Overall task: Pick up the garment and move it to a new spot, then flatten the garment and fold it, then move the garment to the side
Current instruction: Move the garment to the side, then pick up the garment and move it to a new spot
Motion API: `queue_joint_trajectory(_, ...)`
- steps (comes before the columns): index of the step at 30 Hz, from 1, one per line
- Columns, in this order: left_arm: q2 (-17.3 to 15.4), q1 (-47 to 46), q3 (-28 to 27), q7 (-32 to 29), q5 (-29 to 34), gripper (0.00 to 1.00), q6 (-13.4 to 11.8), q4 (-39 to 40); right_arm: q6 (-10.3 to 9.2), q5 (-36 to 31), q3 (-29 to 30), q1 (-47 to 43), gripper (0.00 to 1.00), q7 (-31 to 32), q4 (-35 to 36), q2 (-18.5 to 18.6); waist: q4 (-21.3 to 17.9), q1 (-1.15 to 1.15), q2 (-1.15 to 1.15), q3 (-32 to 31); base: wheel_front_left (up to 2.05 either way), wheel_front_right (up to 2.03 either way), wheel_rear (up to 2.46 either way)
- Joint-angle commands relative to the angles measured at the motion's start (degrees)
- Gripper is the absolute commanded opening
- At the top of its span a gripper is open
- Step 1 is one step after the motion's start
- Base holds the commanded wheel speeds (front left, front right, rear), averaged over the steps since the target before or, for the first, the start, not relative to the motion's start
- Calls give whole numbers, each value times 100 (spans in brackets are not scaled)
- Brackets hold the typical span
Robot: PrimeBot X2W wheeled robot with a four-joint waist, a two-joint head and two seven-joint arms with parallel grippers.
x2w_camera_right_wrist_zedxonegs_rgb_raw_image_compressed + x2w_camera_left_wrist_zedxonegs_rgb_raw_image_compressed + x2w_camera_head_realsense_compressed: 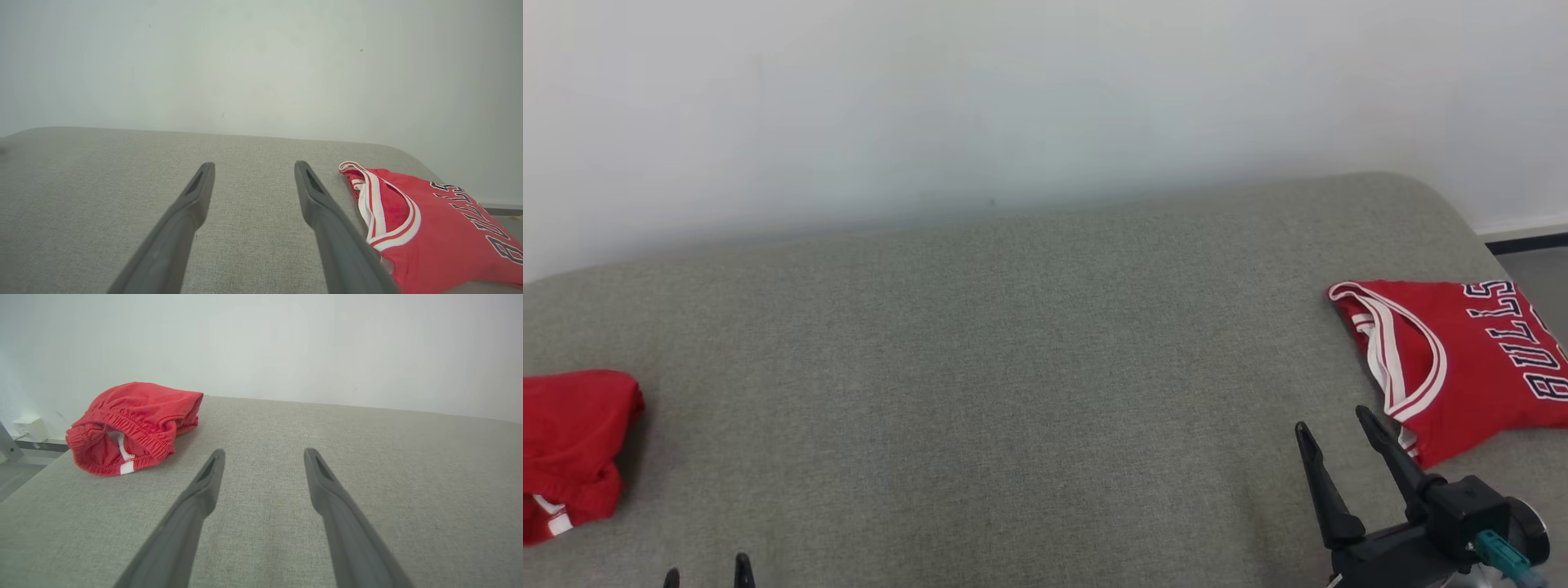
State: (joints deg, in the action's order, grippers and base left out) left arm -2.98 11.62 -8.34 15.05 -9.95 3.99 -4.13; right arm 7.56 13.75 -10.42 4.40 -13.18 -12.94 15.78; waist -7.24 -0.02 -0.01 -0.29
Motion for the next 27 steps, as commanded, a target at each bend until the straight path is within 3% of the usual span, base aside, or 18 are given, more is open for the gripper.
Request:
queue_joint_trajectory(1, 13, 97, 43, 16, -35, 100, -47, -21, -18, -1, -4, -107, 100, -52, 10, -35, 128, 2, 1, -149, 0, 0, 0)
queue_joint_trajectory(12, 13, 264, 122, 16, -147, 100, -181, -35, -18, 37, 81, -452, 100, -105, -13, -192, 329, 2, 1, -313, 0, 0, 0)
queue_joint_trajectory(27, 12, 220, 183, 16, -96, 100, -216, 64, -18, -27, 158, -420, 100, -160, -5, -319, 323, 2, 1, -212, 0, 0, 0)
